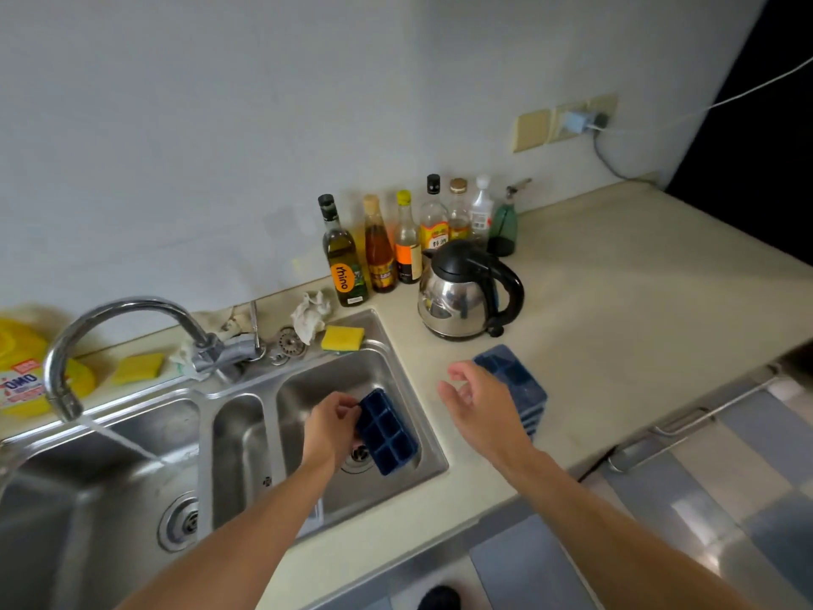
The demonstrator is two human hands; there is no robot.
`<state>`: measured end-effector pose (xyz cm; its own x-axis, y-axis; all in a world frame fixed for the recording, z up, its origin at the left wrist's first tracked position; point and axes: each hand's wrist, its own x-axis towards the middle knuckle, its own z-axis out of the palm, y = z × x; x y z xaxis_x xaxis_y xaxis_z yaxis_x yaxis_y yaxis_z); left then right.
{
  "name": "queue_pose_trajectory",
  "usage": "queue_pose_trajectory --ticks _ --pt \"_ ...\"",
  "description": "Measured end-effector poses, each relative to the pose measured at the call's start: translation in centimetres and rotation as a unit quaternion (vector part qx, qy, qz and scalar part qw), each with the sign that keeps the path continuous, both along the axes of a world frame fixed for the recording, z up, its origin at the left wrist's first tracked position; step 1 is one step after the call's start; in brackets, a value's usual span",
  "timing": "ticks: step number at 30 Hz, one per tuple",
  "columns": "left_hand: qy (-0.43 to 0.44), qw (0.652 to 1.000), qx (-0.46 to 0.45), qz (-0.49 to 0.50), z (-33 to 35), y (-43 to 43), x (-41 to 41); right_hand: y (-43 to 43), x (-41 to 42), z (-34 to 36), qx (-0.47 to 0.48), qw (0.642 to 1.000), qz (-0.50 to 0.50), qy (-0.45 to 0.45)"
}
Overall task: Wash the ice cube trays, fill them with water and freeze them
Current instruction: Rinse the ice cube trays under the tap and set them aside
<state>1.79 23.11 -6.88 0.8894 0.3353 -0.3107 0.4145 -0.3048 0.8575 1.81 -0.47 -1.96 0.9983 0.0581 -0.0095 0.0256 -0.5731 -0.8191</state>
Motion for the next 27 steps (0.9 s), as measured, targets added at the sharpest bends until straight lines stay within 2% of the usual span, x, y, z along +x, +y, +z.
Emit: queue_pose_trajectory --ticks 2,4,6,9,14,19,25,27 --pt "0.009 0.999 0.021 -0.031 -0.4 -1.1 0.7 -1.9 0.3 0.9 -0.024 0.997 -0.024 -0.069" --pt "0.022 0.998 0.031 -0.058 -1.1 -2.4 1.2 -3.9 0.7 1.3 -0.086 0.990 -0.033 -0.103" --pt "0.032 0.995 0.053 -0.082 -2.0 -3.8 1.8 -5.5 0.8 1.1 -0.142 0.986 -0.026 -0.088" --pt "0.048 0.992 0.057 -0.104 -3.5 -6.0 2.6 -7.1 0.8 0.2 -0.199 0.980 -0.015 -0.017" --pt "0.089 0.980 0.061 -0.165 -5.5 -8.2 4.3 -7.5 1.1 -1.9 -0.213 0.976 -0.011 0.050" --pt "0.141 0.977 0.023 -0.160 -7.0 -9.4 5.9 -7.5 1.4 -3.3 -0.253 0.967 -0.023 0.025" --pt "0.180 0.967 -0.047 -0.172 -7.5 -9.3 6.2 -6.8 1.6 -3.0 -0.228 0.972 -0.052 -0.003" --pt "0.170 0.969 -0.039 -0.177 -6.7 -8.6 6.0 -6.1 1.8 -2.4 -0.218 0.974 -0.052 -0.022"
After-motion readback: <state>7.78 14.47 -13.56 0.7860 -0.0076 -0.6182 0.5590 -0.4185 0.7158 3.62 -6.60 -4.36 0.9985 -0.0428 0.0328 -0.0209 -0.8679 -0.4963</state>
